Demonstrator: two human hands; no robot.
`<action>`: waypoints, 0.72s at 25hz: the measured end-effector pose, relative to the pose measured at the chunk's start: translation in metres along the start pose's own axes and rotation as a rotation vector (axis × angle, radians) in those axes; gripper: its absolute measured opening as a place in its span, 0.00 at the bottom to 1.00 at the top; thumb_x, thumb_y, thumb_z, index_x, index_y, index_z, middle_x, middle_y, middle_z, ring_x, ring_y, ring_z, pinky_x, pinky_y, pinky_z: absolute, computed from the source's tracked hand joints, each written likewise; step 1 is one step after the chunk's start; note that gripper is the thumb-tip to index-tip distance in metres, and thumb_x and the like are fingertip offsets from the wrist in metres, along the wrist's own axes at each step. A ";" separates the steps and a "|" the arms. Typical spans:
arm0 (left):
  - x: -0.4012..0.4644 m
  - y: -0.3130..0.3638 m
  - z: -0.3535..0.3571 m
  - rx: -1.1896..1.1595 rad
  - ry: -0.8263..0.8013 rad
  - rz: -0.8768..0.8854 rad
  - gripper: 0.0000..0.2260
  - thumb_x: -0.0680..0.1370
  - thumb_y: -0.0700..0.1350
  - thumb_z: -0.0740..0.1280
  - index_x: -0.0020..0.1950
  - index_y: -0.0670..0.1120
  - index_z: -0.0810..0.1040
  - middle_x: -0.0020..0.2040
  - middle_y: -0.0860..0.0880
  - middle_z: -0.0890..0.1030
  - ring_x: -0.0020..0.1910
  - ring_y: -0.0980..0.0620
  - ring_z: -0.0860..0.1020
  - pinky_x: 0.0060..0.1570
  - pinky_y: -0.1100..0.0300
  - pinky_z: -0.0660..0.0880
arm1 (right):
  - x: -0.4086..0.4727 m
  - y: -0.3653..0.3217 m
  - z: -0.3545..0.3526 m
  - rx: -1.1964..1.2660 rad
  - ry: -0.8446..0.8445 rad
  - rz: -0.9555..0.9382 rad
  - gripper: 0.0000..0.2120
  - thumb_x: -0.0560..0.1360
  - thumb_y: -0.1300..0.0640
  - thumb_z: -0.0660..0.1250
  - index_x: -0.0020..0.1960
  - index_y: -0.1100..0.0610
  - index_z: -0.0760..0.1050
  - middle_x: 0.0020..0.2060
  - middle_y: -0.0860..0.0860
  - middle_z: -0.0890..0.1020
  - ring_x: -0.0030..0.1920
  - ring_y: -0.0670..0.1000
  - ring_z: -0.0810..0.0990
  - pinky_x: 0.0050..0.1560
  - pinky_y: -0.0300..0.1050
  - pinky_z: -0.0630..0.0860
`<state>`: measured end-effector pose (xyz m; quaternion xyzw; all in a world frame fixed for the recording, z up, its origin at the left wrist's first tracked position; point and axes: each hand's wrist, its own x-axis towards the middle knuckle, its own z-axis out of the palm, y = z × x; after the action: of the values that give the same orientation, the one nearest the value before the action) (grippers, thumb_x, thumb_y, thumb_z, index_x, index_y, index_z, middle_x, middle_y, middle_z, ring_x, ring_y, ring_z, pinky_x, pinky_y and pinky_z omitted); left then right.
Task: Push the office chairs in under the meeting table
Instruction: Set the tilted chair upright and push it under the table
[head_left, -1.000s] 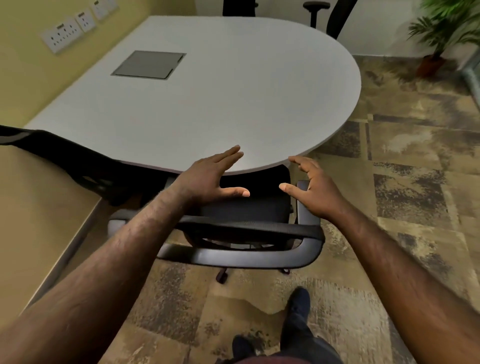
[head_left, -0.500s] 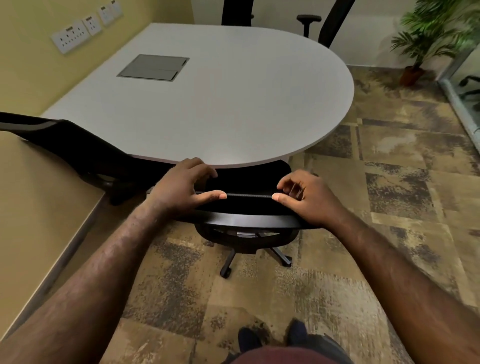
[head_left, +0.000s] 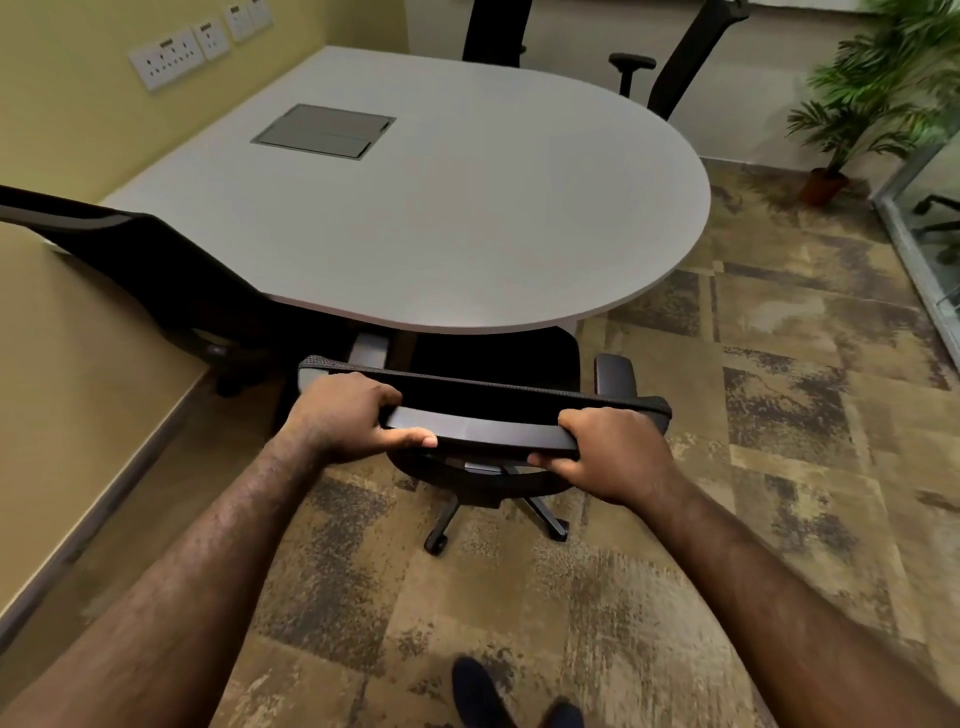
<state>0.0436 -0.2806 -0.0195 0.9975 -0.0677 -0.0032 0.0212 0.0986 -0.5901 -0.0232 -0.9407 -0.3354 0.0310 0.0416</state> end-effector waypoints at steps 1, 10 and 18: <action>-0.002 0.005 0.000 0.019 0.013 0.009 0.35 0.61 0.84 0.47 0.30 0.52 0.69 0.26 0.57 0.71 0.26 0.60 0.69 0.24 0.61 0.62 | 0.001 0.002 0.002 -0.027 -0.006 0.014 0.18 0.69 0.32 0.60 0.38 0.47 0.67 0.33 0.44 0.75 0.37 0.49 0.77 0.33 0.45 0.67; 0.001 0.054 0.008 0.071 0.100 -0.042 0.36 0.63 0.83 0.43 0.29 0.52 0.67 0.26 0.56 0.69 0.25 0.57 0.68 0.24 0.60 0.58 | 0.006 0.050 -0.002 -0.186 0.041 -0.029 0.15 0.64 0.37 0.62 0.37 0.48 0.74 0.30 0.46 0.76 0.35 0.51 0.78 0.32 0.43 0.62; 0.037 0.049 0.006 0.063 0.119 -0.081 0.35 0.63 0.83 0.44 0.29 0.52 0.66 0.25 0.56 0.69 0.25 0.58 0.68 0.23 0.60 0.60 | 0.042 0.075 -0.007 -0.222 0.050 -0.048 0.13 0.64 0.38 0.63 0.37 0.48 0.72 0.28 0.44 0.72 0.34 0.51 0.76 0.33 0.43 0.62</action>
<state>0.0741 -0.3340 -0.0234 0.9980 -0.0258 0.0574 -0.0062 0.1786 -0.6215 -0.0251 -0.9316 -0.3581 -0.0306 -0.0537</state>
